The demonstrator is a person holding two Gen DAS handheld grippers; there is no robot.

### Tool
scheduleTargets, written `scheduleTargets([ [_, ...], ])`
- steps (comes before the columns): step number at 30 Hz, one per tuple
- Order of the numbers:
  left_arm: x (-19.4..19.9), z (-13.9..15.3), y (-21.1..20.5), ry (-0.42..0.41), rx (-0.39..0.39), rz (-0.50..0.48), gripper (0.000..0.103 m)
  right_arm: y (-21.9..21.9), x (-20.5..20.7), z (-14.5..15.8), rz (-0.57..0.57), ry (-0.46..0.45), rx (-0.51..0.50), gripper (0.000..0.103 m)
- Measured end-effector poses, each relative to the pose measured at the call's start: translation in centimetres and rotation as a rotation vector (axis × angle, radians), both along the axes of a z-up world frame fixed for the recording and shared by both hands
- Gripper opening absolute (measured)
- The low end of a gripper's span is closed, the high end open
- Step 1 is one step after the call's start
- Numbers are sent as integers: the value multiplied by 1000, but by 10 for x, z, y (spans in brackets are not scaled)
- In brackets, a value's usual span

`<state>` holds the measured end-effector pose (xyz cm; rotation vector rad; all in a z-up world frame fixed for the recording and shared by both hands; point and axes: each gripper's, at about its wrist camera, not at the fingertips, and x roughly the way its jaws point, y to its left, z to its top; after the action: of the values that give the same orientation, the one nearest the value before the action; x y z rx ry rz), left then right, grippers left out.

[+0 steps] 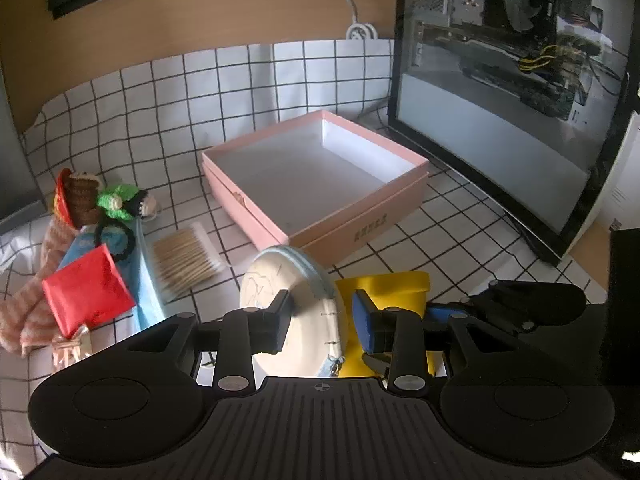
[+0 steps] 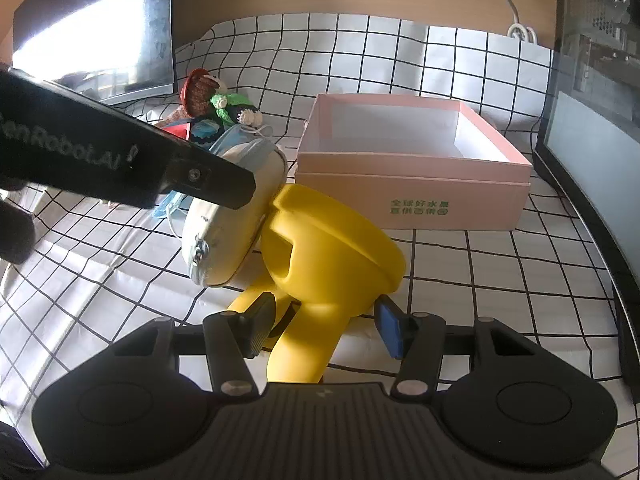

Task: Organize soft objects
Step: 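Carry the beige pad and yellow toy toward the pink box with both grippers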

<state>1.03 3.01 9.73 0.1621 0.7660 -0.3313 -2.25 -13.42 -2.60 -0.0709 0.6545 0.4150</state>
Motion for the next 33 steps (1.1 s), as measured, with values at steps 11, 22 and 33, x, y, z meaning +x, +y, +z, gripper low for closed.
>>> scheduleTargets([
  [11, 3, -15, -19, -14, 144, 4, 45, 1, -7, -3, -5, -29, -14, 55],
  [22, 22, -32, -6, -15, 174, 26, 48, 1, -10, -4, 7, -45, -21, 55],
  [33, 58, -27, 67, 48, -138, 137, 43, 4, 8, 1, -2, 11, 25, 68],
])
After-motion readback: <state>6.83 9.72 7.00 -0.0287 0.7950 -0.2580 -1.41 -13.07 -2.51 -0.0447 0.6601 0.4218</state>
